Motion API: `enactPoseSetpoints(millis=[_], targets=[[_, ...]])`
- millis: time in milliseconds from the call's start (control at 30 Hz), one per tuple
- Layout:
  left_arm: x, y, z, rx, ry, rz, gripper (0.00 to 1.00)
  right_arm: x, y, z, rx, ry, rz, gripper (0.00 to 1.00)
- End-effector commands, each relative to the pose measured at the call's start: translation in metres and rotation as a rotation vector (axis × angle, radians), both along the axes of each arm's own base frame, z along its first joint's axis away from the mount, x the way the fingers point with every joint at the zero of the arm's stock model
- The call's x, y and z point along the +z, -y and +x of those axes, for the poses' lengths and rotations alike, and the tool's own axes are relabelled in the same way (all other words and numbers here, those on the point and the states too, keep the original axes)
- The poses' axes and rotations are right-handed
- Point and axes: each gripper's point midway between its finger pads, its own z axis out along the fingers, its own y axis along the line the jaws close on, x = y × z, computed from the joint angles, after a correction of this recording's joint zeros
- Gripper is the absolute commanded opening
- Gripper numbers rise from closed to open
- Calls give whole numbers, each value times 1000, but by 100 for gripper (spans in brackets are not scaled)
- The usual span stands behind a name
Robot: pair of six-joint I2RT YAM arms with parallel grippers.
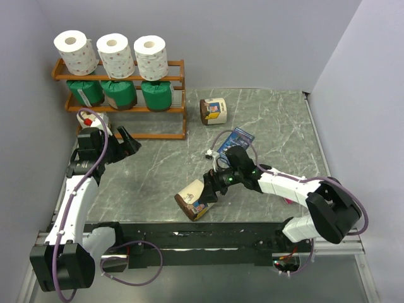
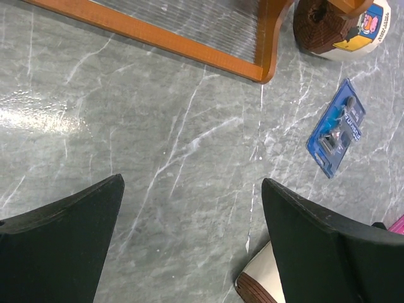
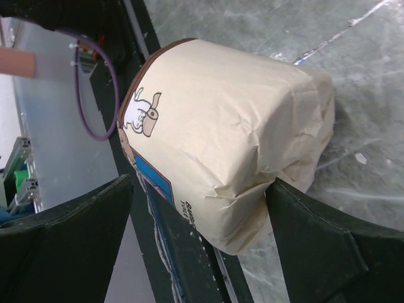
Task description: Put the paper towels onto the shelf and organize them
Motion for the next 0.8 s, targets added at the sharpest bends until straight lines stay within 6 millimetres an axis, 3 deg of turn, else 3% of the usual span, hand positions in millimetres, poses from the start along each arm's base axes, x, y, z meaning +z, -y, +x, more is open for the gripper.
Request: enactPoseSetpoints(millis=[0,300,433,633,700,733,767], targets=[[9,-4,2,11,38,26,97,8,-10,0,53,34,104,91],[6,-3,2,10,26,26,96,8,-14,-1,86,48,139,74],[6,-1,2,2,26,17,96,22,-17,3,83,84,169,65],[2,-19,4,122,-9,40,96,54,-32,19,32,150,204,50],[-1,-35,2,212,-32,75,96,54,-37,22,9,169,162,49],[2,-40,2,252,-30,74,96,61,-42,41,-56,227,133,48],[3,-44,0,283,-34,77,96,62,-45,47,-68,265,104,47]])
